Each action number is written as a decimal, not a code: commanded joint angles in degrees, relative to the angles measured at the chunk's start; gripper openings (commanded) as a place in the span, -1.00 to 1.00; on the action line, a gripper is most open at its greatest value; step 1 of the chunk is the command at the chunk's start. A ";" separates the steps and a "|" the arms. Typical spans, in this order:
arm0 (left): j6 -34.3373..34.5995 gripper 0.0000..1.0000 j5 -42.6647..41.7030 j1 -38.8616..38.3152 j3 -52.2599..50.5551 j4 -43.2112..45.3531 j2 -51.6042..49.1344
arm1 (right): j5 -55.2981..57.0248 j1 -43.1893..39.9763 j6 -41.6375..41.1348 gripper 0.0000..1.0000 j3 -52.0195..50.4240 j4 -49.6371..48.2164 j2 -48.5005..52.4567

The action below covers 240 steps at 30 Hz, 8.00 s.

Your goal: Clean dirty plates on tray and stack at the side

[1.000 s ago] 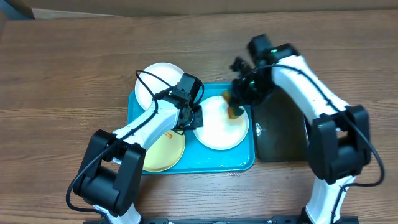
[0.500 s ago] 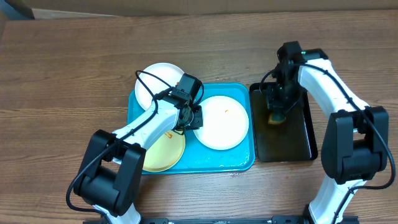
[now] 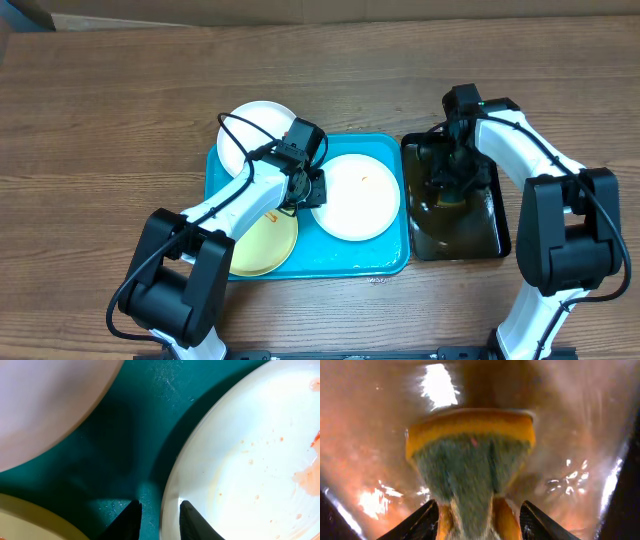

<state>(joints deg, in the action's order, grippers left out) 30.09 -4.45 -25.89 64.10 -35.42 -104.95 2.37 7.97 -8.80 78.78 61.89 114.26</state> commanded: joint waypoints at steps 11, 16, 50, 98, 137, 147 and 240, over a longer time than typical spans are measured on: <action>0.17 -0.42 0.35 -0.39 -0.35 -0.17 -0.70 | 0.13 0.70 -3.65 -0.19 -2.05 -0.96 -1.64; 0.15 -0.56 0.37 -0.39 -0.35 -0.17 -0.70 | 0.13 0.70 -3.65 -0.92 -0.90 -0.83 -1.88; -1.79 -0.85 0.39 -0.39 -0.35 1.22 -0.70 | -6.25 20.24 3.69 -0.92 6.34 -6.60 -2.64; -1.79 -0.79 0.37 -0.39 -0.35 0.74 -0.70 | -2.82 19.23 4.57 -0.87 10.27 -8.76 6.10; -1.79 -0.92 0.37 -0.39 -0.35 0.74 -0.70 | -38.23 13.42 18.36 -0.92 18.21 5.11 5.73; -1.77 -0.45 0.31 -0.39 -0.35 0.79 -0.70 | -28.20 0.68 18.67 -0.92 24.26 21.66 5.64; -15.28 -0.92 16.04 -14.73 25.29 1.73 -0.20 | -10.80 -28.02 -3.89 1.00 27.36 11.37 5.66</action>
<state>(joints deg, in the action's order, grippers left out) 17.04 4.27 -37.95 87.70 -34.83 -104.95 -8.58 -18.81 -12.05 104.92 73.32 120.66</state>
